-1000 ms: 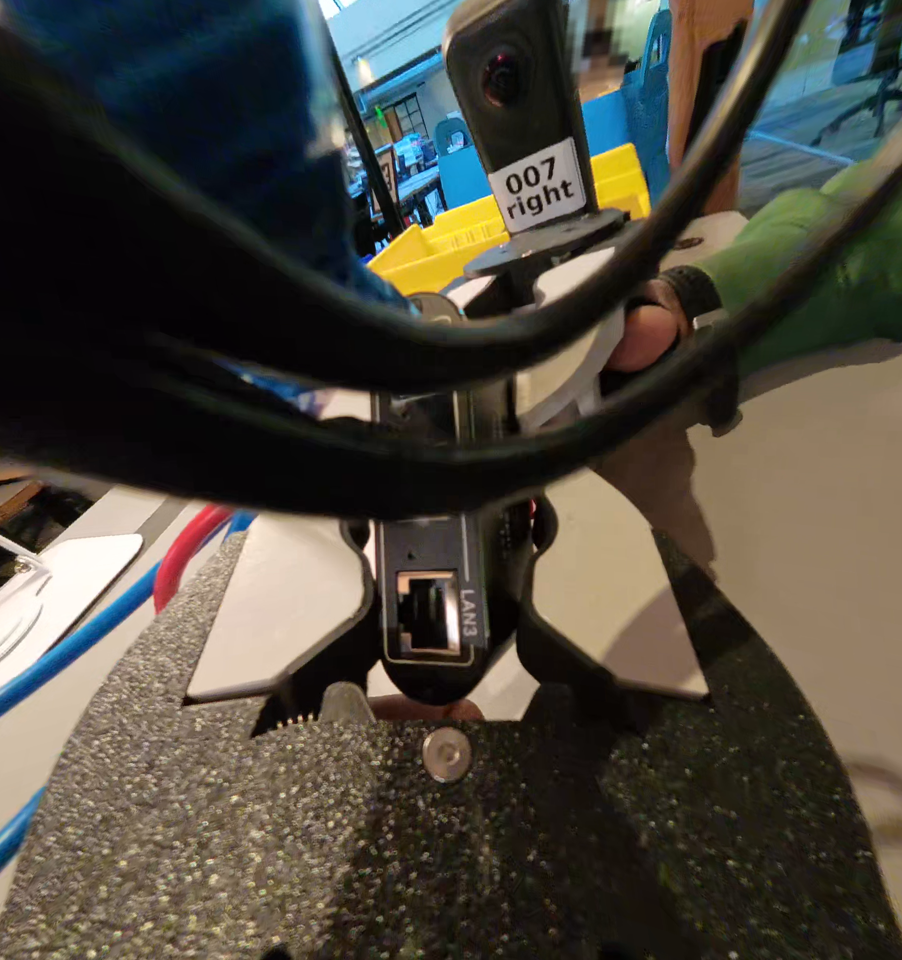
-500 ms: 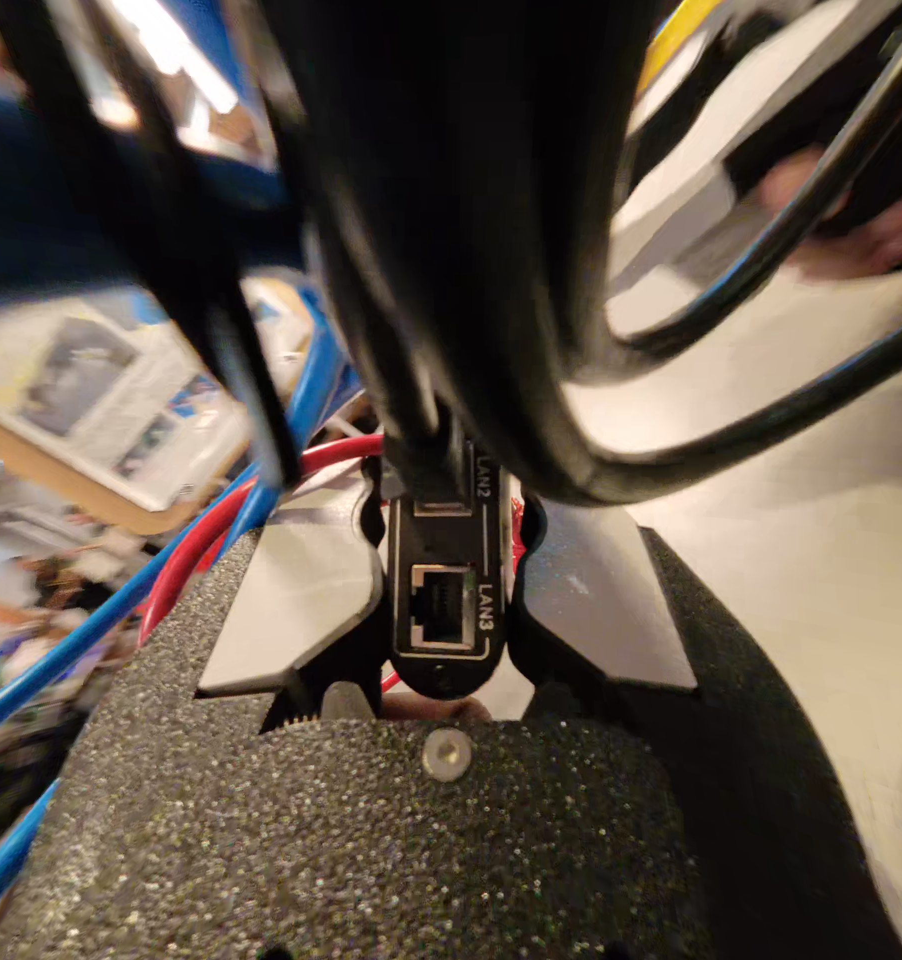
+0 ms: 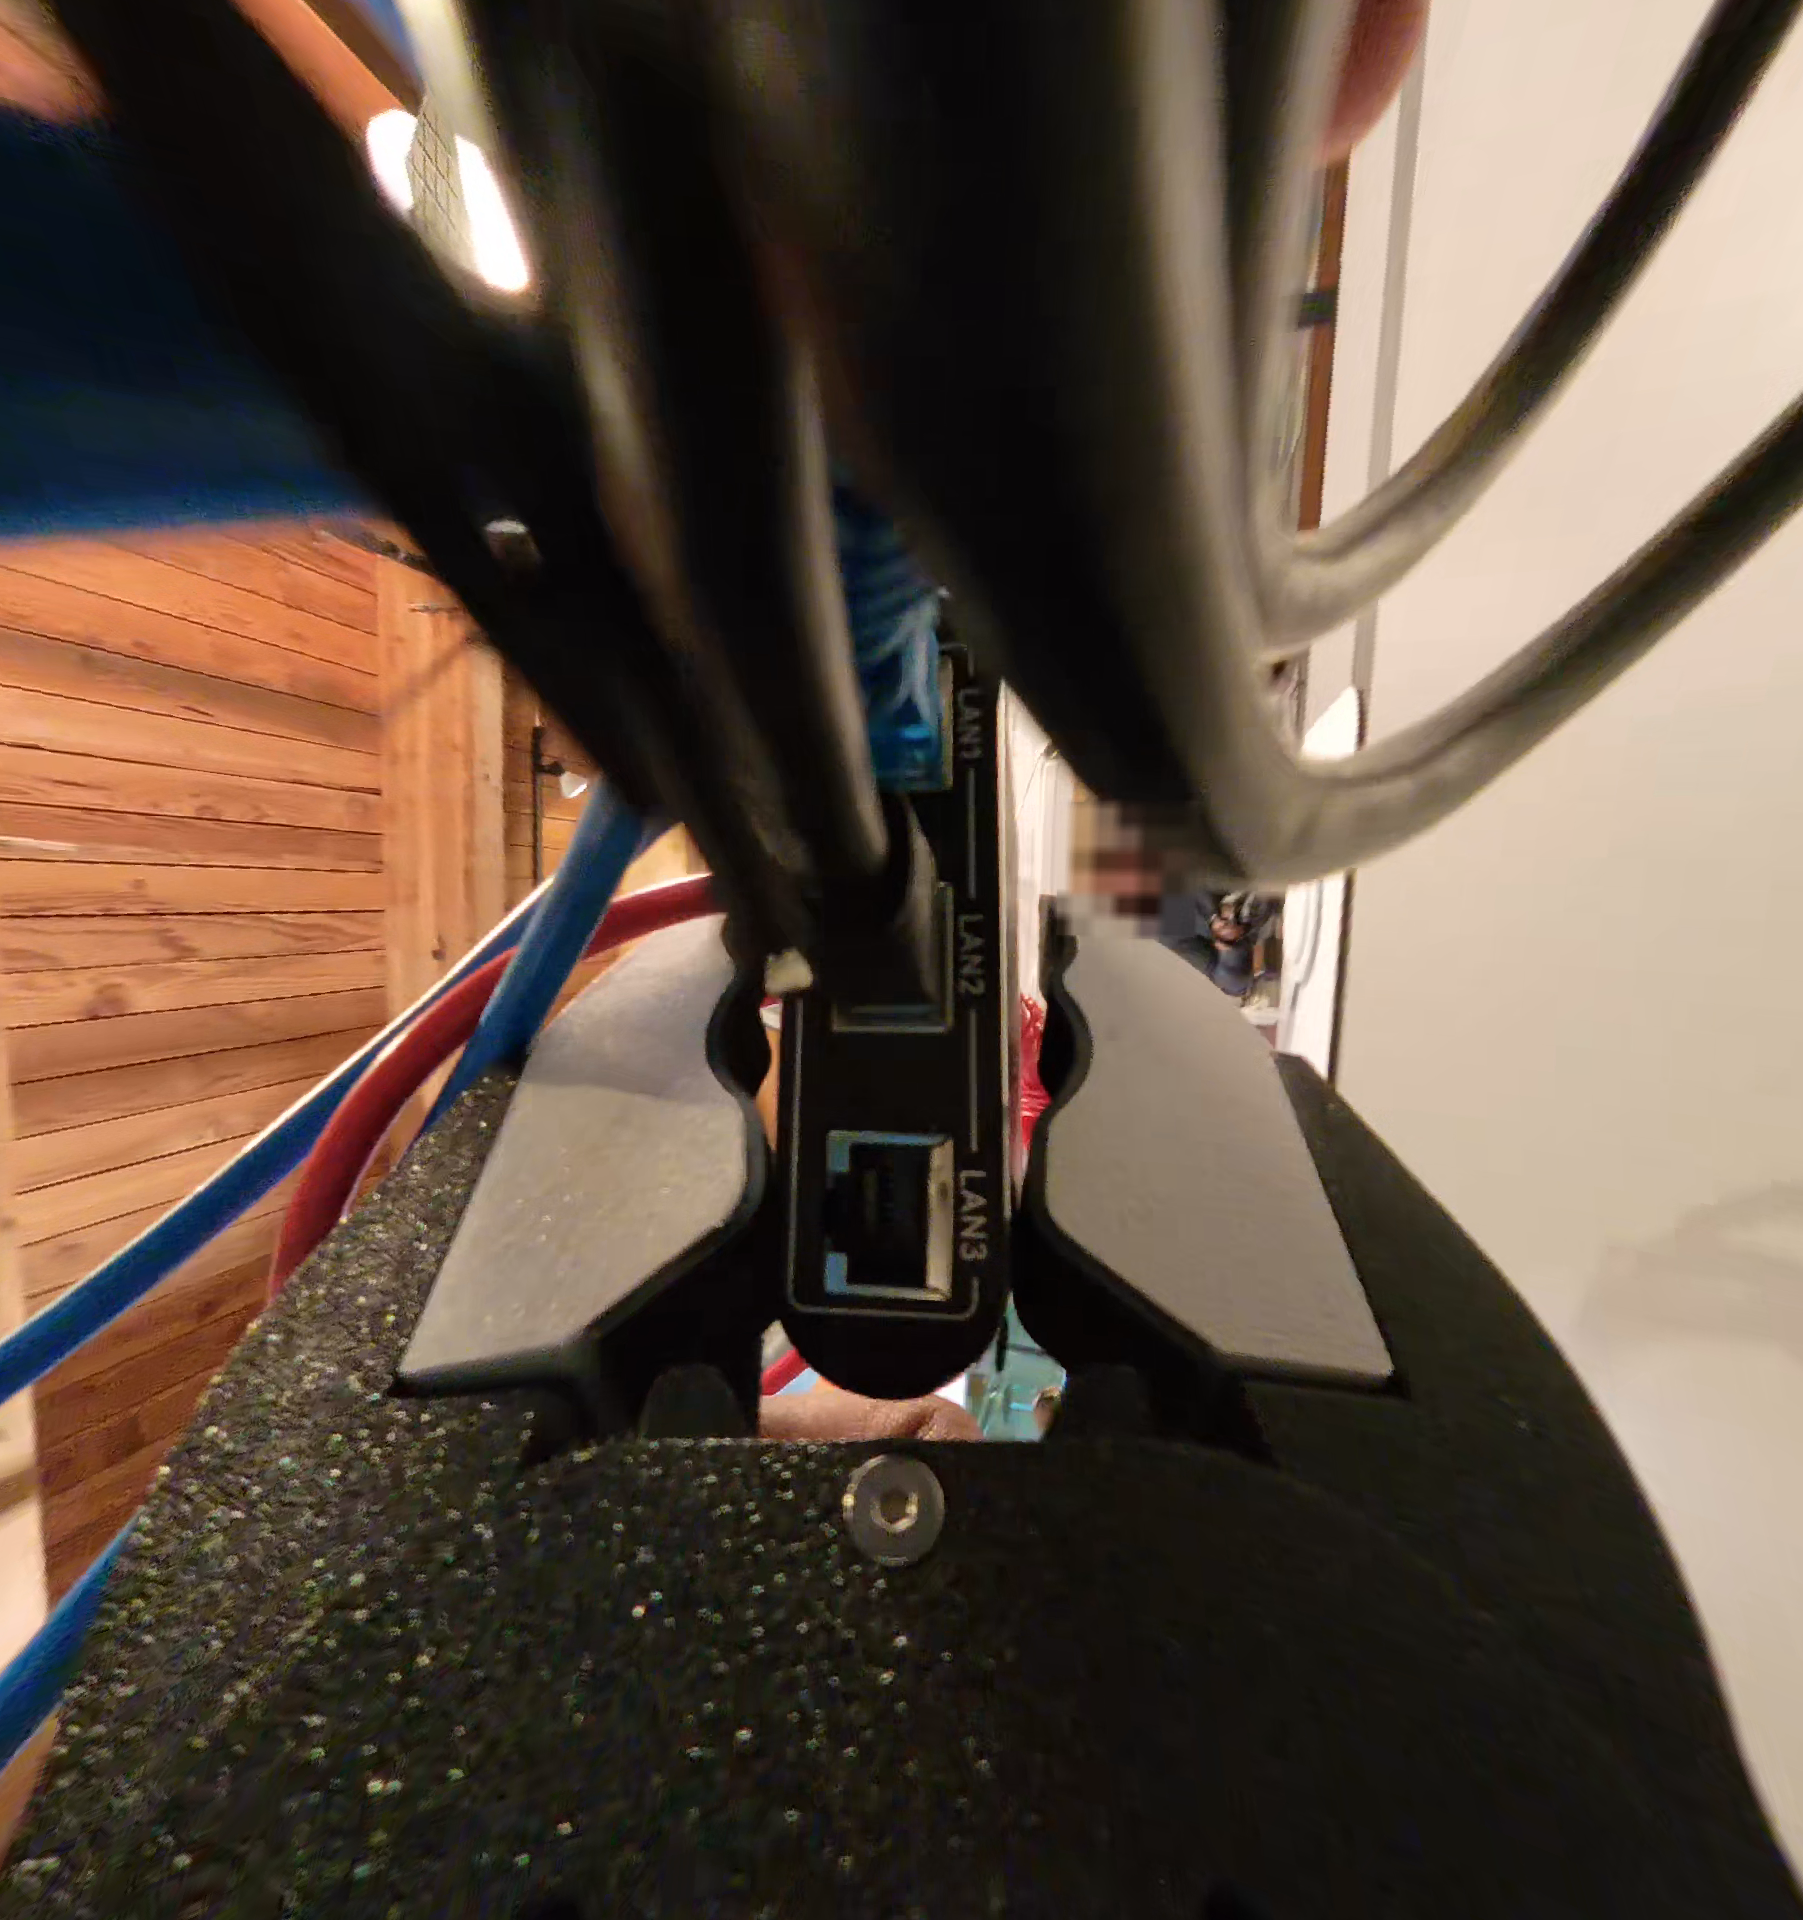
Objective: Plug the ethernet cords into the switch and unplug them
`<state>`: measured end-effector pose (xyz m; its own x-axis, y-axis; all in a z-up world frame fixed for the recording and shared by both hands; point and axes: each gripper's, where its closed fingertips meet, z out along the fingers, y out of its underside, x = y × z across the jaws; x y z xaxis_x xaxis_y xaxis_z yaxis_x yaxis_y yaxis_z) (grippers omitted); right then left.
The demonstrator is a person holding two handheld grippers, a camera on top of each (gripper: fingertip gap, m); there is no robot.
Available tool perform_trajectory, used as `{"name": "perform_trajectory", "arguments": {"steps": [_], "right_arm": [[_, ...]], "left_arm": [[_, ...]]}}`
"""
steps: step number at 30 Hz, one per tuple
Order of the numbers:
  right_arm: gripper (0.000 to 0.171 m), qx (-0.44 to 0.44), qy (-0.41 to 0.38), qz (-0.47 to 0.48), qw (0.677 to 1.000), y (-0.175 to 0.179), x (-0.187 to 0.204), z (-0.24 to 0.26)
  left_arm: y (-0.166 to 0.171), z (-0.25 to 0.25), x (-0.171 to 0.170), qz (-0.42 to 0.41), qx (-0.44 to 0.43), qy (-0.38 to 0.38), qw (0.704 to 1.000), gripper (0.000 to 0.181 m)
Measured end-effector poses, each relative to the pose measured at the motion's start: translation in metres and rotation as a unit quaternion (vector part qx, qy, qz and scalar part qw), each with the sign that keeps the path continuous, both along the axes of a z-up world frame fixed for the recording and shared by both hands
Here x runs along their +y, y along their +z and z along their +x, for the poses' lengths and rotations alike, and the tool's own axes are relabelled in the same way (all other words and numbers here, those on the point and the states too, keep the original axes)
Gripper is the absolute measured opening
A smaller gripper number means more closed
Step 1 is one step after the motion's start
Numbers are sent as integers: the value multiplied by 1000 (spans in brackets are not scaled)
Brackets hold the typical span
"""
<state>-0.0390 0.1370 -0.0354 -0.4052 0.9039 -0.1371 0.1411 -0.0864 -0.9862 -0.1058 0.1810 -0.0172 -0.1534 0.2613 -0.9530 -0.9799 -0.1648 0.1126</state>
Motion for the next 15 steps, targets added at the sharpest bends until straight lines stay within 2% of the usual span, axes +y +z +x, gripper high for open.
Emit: {"name": "perform_trajectory", "arguments": {"steps": [3, 5, 10, 15], "right_arm": [[26, -6, 3, -47, 999, 4, 4, 2], [27, -9, -5, -35, 999, 3, 5, 2], [33, -10, -27, 54, 998, -6, -2, -3], [43, 1, -105, 164, 981, -9, 9, -11]], "left_arm": [[0, -7, 1, 9, 18, 24, 1000, 50], [2, -9, 2, 17, 35, 39, 999, 50], [-3, -5, 5, 9, 49, 44, 998, 50], [-12, 4, 9, -1, 94, 47, 994, 50]]}}
